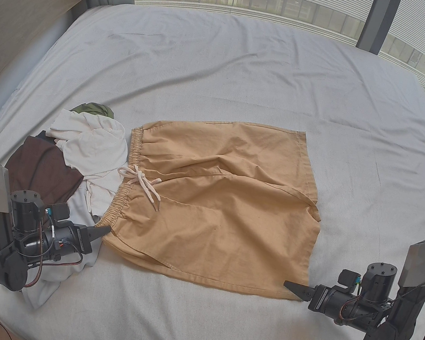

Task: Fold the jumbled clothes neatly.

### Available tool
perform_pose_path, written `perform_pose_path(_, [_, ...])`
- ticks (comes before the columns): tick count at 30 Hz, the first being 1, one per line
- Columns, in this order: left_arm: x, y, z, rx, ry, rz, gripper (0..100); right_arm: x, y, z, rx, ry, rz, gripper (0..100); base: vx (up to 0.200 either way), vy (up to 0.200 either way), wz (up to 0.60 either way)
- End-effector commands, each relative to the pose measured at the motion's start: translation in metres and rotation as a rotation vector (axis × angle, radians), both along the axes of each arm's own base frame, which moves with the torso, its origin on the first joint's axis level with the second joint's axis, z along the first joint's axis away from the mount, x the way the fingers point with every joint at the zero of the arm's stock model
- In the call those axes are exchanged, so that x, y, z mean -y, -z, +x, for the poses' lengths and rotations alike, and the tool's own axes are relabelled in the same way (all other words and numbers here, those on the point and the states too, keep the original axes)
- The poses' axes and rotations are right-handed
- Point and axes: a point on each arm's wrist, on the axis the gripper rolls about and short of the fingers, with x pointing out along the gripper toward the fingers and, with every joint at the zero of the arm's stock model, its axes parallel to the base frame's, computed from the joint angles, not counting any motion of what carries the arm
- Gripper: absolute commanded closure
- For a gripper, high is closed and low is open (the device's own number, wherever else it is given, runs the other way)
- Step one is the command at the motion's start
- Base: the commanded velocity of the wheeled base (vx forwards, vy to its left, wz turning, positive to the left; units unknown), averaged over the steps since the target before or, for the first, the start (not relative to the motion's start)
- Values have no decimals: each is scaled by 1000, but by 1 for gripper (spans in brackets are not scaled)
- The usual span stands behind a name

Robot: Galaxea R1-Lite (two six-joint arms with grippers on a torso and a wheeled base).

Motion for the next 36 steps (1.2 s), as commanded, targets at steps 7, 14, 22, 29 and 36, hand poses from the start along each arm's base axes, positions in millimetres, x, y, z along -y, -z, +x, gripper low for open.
perform_pose_path(7, [0,3,0,-9,0,0,100,-1,24,-2,-87,-4,-21,100,0,0,0])
perform_pose_path(14, [0,3,1,-9,-2,-1,100,1,21,-3,-84,1,-19,100,0,0,0])
perform_pose_path(22, [-1,4,1,-14,-2,-2,100,5,14,-5,-70,7,-12,100,0,0,0])
perform_pose_path(29, [-2,-9,-12,-21,46,-48,100,7,-9,-26,-59,-16,-10,100,0,0,0])
perform_pose_path(36, [-3,-7,-41,-95,98,-47,100,14,-11,-44,-178,-43,-96,100,0,0,0])
